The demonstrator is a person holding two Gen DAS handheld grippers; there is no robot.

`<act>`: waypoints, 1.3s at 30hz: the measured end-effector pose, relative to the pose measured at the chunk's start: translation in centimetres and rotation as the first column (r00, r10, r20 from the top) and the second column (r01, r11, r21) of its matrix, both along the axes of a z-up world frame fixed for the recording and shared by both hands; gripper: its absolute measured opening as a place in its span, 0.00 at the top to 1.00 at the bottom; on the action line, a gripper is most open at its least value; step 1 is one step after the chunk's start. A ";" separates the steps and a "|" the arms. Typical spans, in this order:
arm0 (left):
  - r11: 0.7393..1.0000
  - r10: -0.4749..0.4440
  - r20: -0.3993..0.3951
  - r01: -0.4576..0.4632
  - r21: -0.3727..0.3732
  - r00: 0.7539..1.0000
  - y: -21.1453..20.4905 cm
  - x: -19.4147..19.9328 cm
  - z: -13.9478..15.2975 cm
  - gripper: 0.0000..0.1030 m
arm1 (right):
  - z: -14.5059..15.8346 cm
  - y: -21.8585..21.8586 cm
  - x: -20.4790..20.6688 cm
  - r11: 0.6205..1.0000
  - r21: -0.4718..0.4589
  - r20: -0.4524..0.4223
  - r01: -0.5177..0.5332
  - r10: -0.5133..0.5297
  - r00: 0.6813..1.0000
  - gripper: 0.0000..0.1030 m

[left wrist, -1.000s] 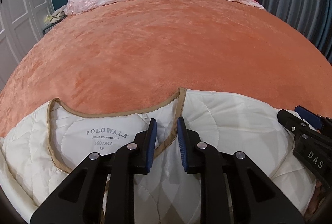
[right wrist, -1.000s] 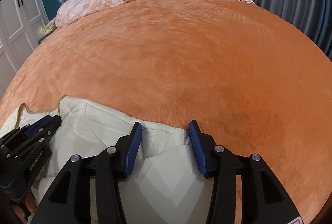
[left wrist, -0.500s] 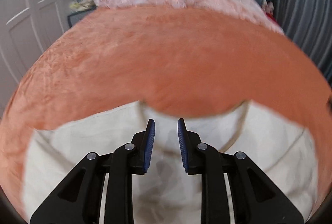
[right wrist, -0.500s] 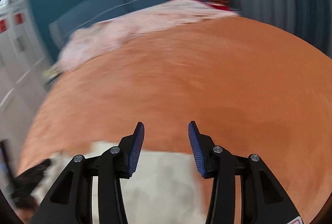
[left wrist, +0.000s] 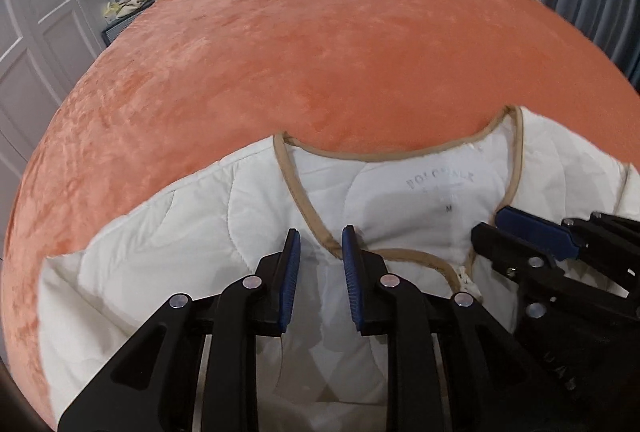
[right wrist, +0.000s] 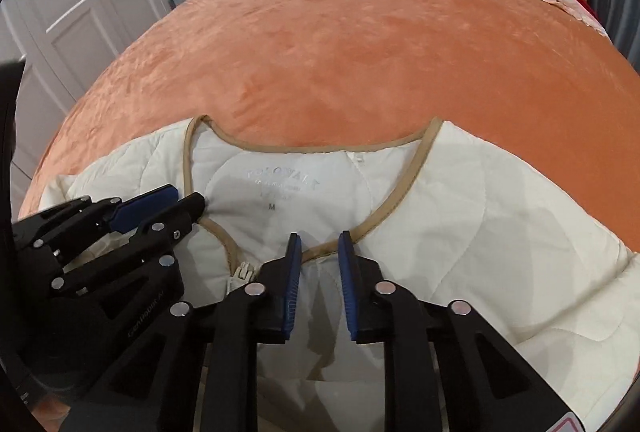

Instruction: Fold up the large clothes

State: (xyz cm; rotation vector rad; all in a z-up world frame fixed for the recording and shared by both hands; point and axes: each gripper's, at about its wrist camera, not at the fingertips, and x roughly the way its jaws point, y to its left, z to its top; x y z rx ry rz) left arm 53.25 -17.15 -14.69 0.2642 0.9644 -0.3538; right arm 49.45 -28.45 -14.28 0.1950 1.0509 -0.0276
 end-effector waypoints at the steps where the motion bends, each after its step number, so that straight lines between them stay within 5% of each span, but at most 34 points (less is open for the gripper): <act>1: 1.000 0.005 0.013 -0.005 -0.003 1.000 0.0 -0.1 -0.2 0.82 | -0.2 -0.3 0.0 1.000 -0.004 0.006 0.009 -0.009 1.000 0.94; 2: 1.000 0.007 0.022 -0.007 -0.003 1.000 -0.1 -0.1 -0.2 0.84 | -0.4 -0.7 0.0 1.000 -0.004 0.015 0.026 -0.026 1.000 1.00; 8: 0.998 0.044 0.038 -0.043 -0.039 0.998 0.5 0.3 -0.4 0.94 | -1.1 -1.3 0.1 0.998 0.004 0.061 0.064 -0.064 0.996 1.00; 30: 0.996 0.066 0.104 -0.061 -0.059 0.992 0.5 0.4 -1.4 0.95 | -1.9 -1.2 -0.4 0.996 -0.012 0.114 0.092 -0.090 0.989 1.00; 33: 0.996 0.090 0.113 -0.086 -0.037 0.990 0.9 -0.1 0.1 0.88 | -0.6 -2.3 -1.6 0.990 0.009 0.147 0.144 -0.144 0.979 1.00; 35: 0.985 0.160 0.148 -0.149 -0.086 0.976 2.9 -1.6 2.8 0.50 | 2.3 -4.1 -4.8 0.953 -0.037 0.231 0.301 -0.285 0.930 0.92; 36: 0.977 0.189 0.166 -0.168 -0.130 0.968 4.1 -2.6 4.2 0.40 | 3.8 -5.2 -6.9 0.942 -0.012 0.266 0.336 -0.321 0.909 0.87; 37: 0.969 0.206 0.178 -0.175 -0.175 0.962 5.4 -3.6 5.5 0.31 | 4.7 -5.8 -8.3 0.941 0.000 0.276 0.338 -0.325 0.905 0.87; 39: 0.964 0.201 0.165 -0.165 -0.210 0.966 8.4 -6.0 7.9 0.31 | 7.1 -7.1 -12.8 0.946 -0.012 0.281 0.323 -0.306 0.909 0.84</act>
